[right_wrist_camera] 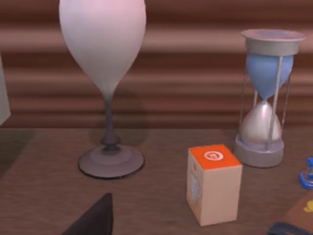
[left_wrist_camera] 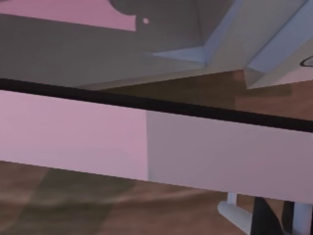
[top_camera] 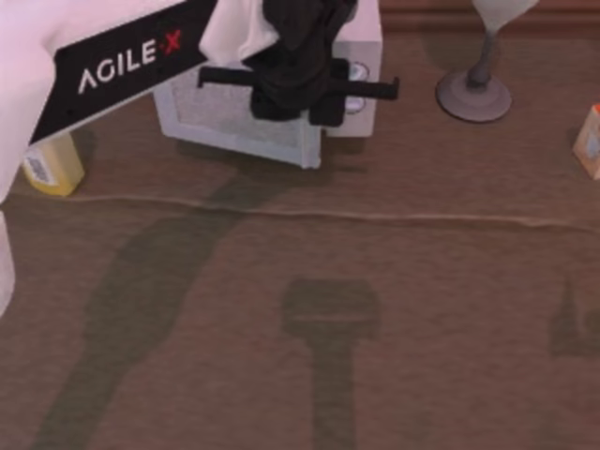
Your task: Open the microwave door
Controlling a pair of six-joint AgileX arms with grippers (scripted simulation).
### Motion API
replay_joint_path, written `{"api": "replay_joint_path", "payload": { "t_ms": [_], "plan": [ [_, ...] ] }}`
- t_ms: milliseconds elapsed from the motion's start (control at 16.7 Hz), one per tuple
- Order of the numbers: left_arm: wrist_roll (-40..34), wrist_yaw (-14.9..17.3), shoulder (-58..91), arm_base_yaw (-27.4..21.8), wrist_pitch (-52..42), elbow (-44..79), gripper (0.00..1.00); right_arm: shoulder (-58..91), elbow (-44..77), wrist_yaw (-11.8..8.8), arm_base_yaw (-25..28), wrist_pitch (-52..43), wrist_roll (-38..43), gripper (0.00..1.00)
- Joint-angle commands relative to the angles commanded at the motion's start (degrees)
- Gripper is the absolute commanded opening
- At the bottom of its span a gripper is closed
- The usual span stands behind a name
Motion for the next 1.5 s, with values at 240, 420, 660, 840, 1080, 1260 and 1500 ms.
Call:
{"api": "replay_joint_path", "payload": {
  "t_ms": [240, 420, 660, 840, 1080, 1260, 1500],
  "plan": [
    [0.0, 0.0, 0.0, 0.0, 0.0, 0.0, 0.00, 0.0, 0.0, 0.0, 0.0, 0.0, 0.0, 1.00],
    [0.0, 0.0, 0.0, 0.0, 0.0, 0.0, 0.00, 0.0, 0.0, 0.0, 0.0, 0.0, 0.0, 1.00],
    [0.0, 0.0, 0.0, 0.0, 0.0, 0.0, 0.00, 0.0, 0.0, 0.0, 0.0, 0.0, 0.0, 1.00],
    [0.0, 0.0, 0.0, 0.0, 0.0, 0.0, 0.00, 0.0, 0.0, 0.0, 0.0, 0.0, 0.0, 1.00],
    [0.0, 0.4, 0.0, -0.4, 0.2, -0.2, 0.00, 0.0, 0.0, 0.0, 0.0, 0.0, 0.0, 1.00],
    [2.4, 1.5, -2.3, 0.2, 1.7, -3.4, 0.00, 0.0, 0.0, 0.0, 0.0, 0.0, 0.0, 1.00],
    [5.9, 3.1, -5.2, 0.8, 3.9, -7.9, 0.00, 0.0, 0.0, 0.0, 0.0, 0.0, 0.0, 1.00]
  ]
}}
